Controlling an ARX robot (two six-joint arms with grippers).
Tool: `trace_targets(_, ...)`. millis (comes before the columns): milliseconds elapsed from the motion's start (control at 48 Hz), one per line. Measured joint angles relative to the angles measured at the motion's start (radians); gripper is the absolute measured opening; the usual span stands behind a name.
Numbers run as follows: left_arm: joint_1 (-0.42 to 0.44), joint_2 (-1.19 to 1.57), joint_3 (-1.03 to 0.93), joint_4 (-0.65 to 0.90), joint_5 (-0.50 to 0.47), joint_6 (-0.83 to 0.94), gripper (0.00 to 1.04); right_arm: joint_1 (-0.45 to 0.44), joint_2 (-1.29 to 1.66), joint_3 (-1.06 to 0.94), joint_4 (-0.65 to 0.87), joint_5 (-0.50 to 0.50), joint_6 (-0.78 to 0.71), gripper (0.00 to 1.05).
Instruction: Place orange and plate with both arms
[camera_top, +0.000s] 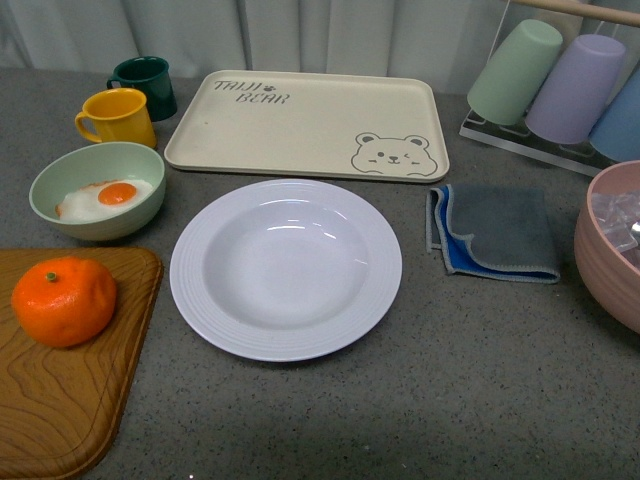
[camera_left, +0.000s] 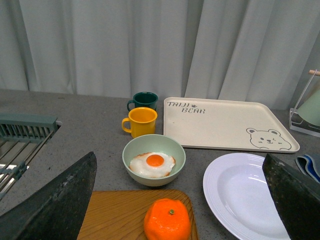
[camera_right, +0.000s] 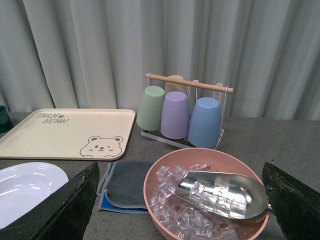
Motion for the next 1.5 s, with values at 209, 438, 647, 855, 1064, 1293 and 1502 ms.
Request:
trace_targets(209, 0.0, 0.0, 0.0, 0.0, 0.0, 0.0, 0.98, 0.0, 0.0, 0.0, 0.0, 0.0, 0.0, 0.95)
trace_targets(438, 0.0, 0.0, 0.0, 0.0, 0.0, 0.0, 0.98, 0.0, 0.0, 0.0, 0.0, 0.0, 0.0, 0.95)
trace_targets(647, 0.0, 0.0, 0.0, 0.0, 0.0, 0.0, 0.98, 0.0, 0.0, 0.0, 0.0, 0.0, 0.0, 0.95)
trace_targets(855, 0.0, 0.0, 0.0, 0.0, 0.0, 0.0, 0.98, 0.0, 0.0, 0.0, 0.0, 0.0, 0.0, 0.95)
trace_targets(1064, 0.0, 0.0, 0.0, 0.0, 0.0, 0.0, 0.98, 0.0, 0.0, 0.0, 0.0, 0.0, 0.0, 0.95)
trace_targets(1293, -0.051, 0.179, 0.057, -0.174, -0.165, -0.054, 0.98, 0.0, 0.0, 0.0, 0.0, 0.0, 0.0, 0.95)
trace_targets(1502, -0.08, 0.574, 0.13, 0.103, -0.153, -0.098, 0.98, 0.0, 0.0, 0.0, 0.0, 0.0, 0.0, 0.95)
